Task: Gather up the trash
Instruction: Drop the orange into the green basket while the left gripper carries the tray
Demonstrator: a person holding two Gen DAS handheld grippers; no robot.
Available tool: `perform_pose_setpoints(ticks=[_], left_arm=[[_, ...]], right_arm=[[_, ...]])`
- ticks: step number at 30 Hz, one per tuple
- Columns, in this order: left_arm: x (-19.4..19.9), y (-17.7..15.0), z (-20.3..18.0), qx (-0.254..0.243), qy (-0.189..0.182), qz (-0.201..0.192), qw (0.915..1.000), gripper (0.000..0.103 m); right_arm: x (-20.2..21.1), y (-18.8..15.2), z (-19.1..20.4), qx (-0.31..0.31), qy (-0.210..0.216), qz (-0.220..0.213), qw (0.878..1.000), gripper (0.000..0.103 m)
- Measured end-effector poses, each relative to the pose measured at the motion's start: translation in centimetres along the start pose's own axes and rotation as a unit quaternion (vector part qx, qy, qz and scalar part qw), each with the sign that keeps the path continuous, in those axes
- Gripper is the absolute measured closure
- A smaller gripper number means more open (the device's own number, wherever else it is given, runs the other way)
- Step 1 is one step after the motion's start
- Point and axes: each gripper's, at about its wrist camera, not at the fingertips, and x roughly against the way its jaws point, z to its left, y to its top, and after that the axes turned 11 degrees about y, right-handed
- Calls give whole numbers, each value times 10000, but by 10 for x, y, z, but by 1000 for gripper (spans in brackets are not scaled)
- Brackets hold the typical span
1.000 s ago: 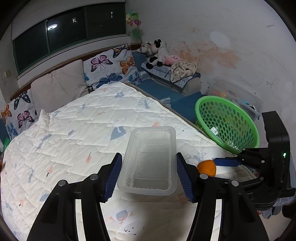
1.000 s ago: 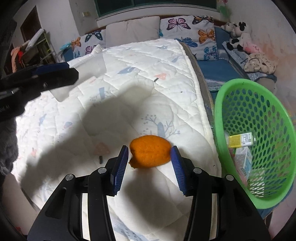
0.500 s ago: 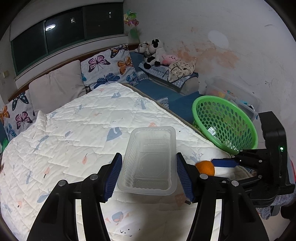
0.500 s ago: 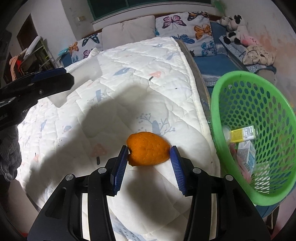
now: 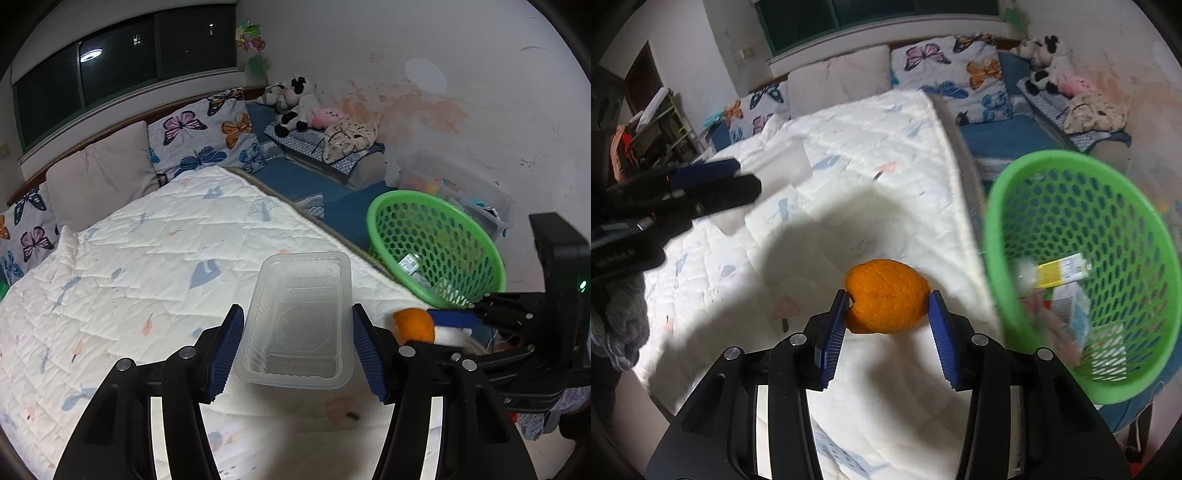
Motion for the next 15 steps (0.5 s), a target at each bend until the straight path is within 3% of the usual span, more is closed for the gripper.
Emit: perform_pose_setpoints(ticks=[15], left_arm=[[-19, 48, -87, -431, -446, -150, 9980, 46]], right_arm=[[62, 14, -91, -622, -937, -504, 9924, 56]])
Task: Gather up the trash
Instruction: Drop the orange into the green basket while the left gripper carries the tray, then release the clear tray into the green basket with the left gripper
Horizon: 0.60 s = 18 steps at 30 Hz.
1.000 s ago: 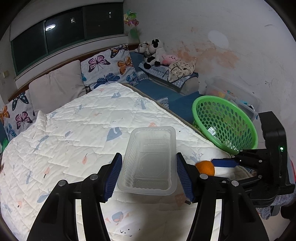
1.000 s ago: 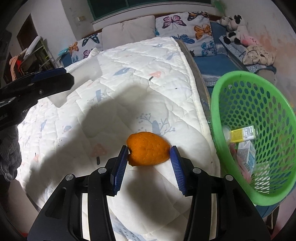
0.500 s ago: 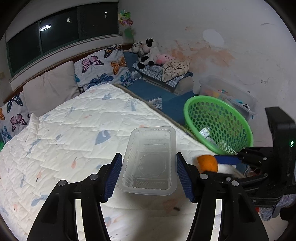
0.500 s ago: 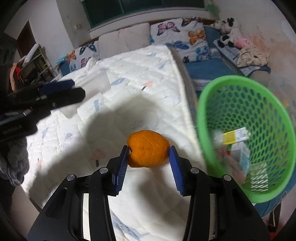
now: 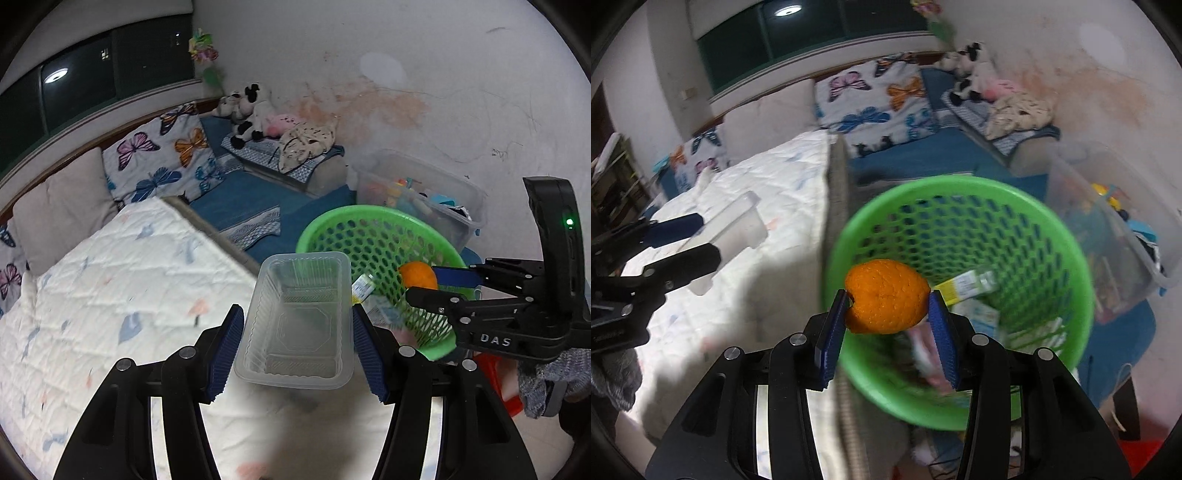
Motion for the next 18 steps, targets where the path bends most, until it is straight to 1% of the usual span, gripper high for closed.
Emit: perform_pose_setpoints(ticks=[6, 7, 8, 9, 14, 16, 18], left_arm=[[-20, 20, -21, -50, -35, 64, 10000, 45], [-23, 23, -23, -40, -44, 88, 9999, 45], [-27, 25, -26, -31, -60, 109, 9999, 45], [-30, 26, -29, -30, -75, 123, 9999, 45], [-45, 29, -39, 40, -173, 264, 9995, 44], [-48, 29, -41, 95, -275, 289, 9992, 40], [-49, 29, -44, 128, -291, 295, 9991, 37]], right_arm=[[3, 4, -33, -302, -167, -71, 9994, 54], [3, 4, -36, -332, -195, -82, 9992, 53], [5, 3, -41, -385, -201, -101, 9990, 47], [7, 2, -43, -417, -202, -128, 9988, 44], [14, -1, -53, -518, -256, -210, 9981, 37], [18, -2, -55, -530, -260, -247, 9980, 34], [23, -5, -55, -515, -280, -299, 9978, 30]])
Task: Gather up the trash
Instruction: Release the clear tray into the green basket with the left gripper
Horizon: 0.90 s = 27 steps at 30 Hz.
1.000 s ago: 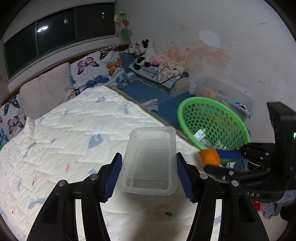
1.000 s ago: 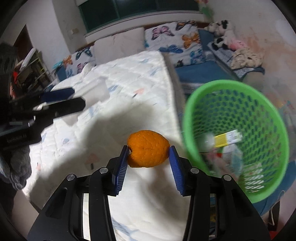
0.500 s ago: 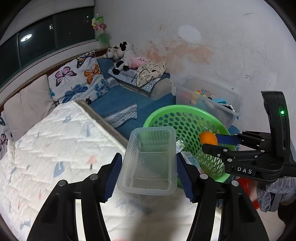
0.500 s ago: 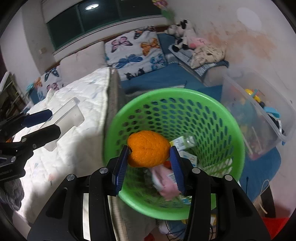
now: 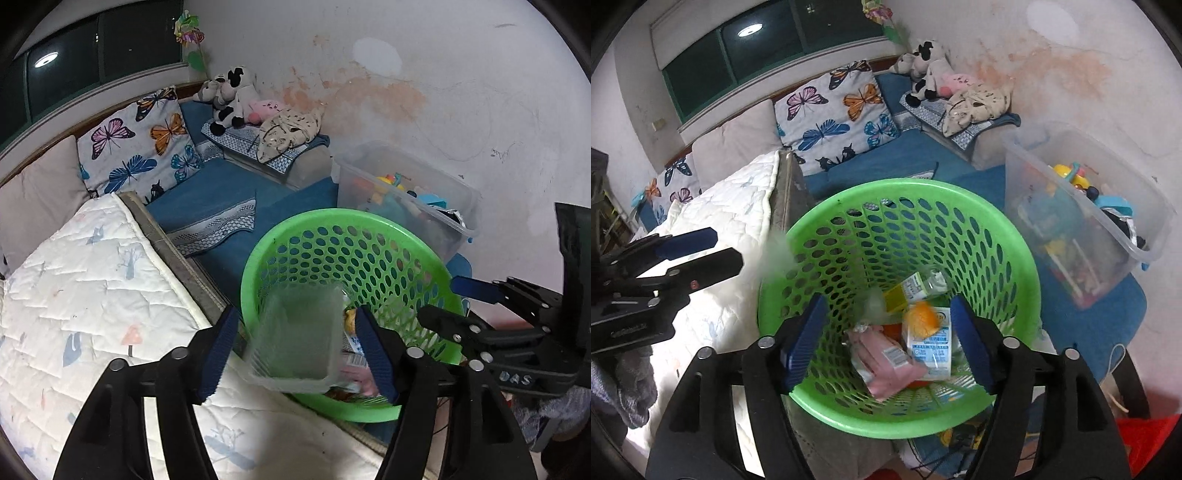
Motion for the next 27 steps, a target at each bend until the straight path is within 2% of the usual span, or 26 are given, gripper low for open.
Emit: perform_pose_setpoints(ticks=[5, 8, 11, 15, 22, 27], left_arm=[[4, -5, 0, 20, -12, -26, 10000, 31], [12, -11, 8, 111, 41, -52, 9999, 28], [24, -21, 21, 247, 172, -93, 9995, 24], [41, -36, 41, 407, 470, -138, 9980, 21], [73, -67, 80, 801, 1016, -184, 9914, 14], [95, -92, 108, 1127, 1392, -182, 9837, 11]], right_arm=[[9, -4, 4, 48, 7, -62, 10000, 25], [12, -6, 10, 121, 21, -87, 9999, 19], [14, -10, 22, 279, 69, -90, 9995, 18], [14, -15, 42, 429, 150, -151, 9989, 12], [4, -21, 82, 610, 506, -37, 9968, 12], [-7, -23, 113, 756, 730, 94, 9944, 11]])
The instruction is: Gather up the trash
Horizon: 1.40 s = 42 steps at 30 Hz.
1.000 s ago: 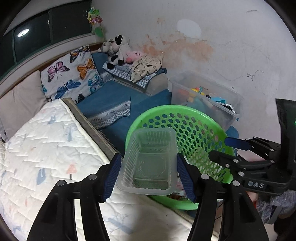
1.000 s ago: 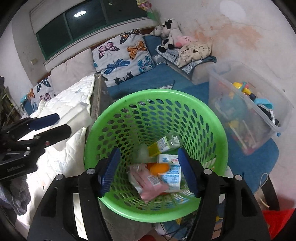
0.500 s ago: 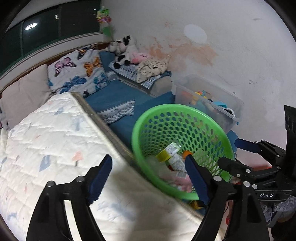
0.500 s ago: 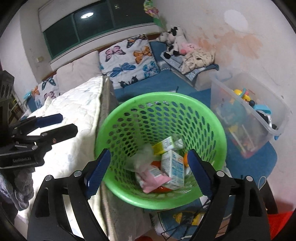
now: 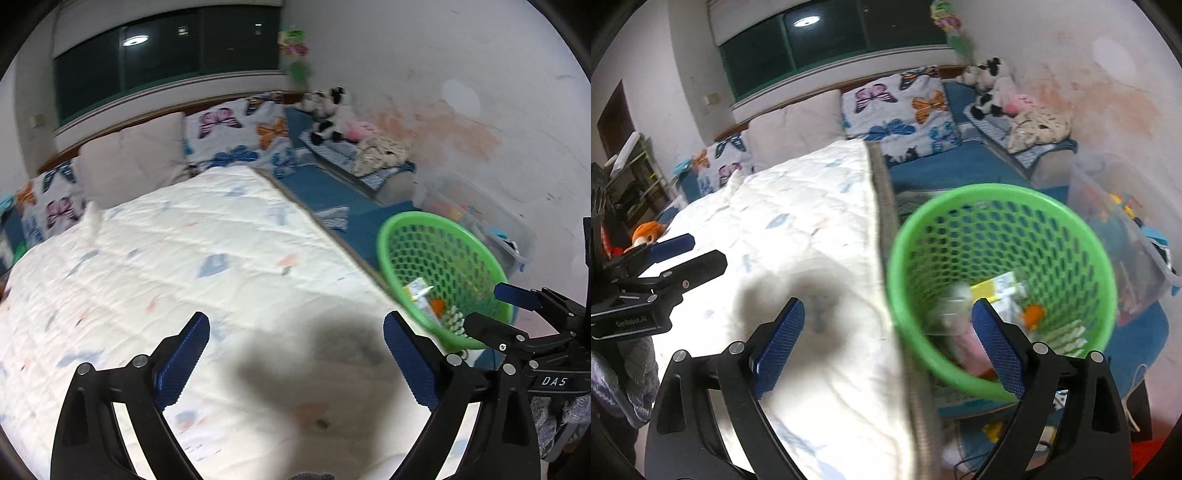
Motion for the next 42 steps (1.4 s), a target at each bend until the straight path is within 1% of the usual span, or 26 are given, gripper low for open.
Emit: perform_pose_setpoints(ticks=[2, 6, 12, 15, 19, 26, 35, 42], left_arm=[[4, -6, 13, 106, 176, 10, 9998, 10], [9, -20, 39, 301, 503, 64, 9983, 10], [19, -42, 73, 588, 800, 137, 9950, 10], [26, -49, 85, 683, 957, 129, 9930, 10], [34, -54, 98, 835, 1088, 119, 9905, 10], [46, -61, 108, 970, 1251, 71, 9874, 10], [51, -68, 114, 1095, 1234, 65, 9863, 10], [53, -73, 118, 1134, 1327, 75, 9846, 10]], right_arm=[[-6, 0, 12, 58, 39, 39, 10000, 9], [-17, 3, 32, 109, 197, 96, 9997, 8], [-29, 1, 56, 189, 357, 225, 9989, 8], [-33, 0, 64, 174, 421, 260, 9986, 6], [-37, -2, 74, 147, 504, 312, 9981, 6], [-38, -4, 89, 343, 448, 342, 9978, 5], [-38, -8, 93, 383, 453, 362, 9976, 5], [-38, -10, 100, 499, 398, 355, 9973, 5]])
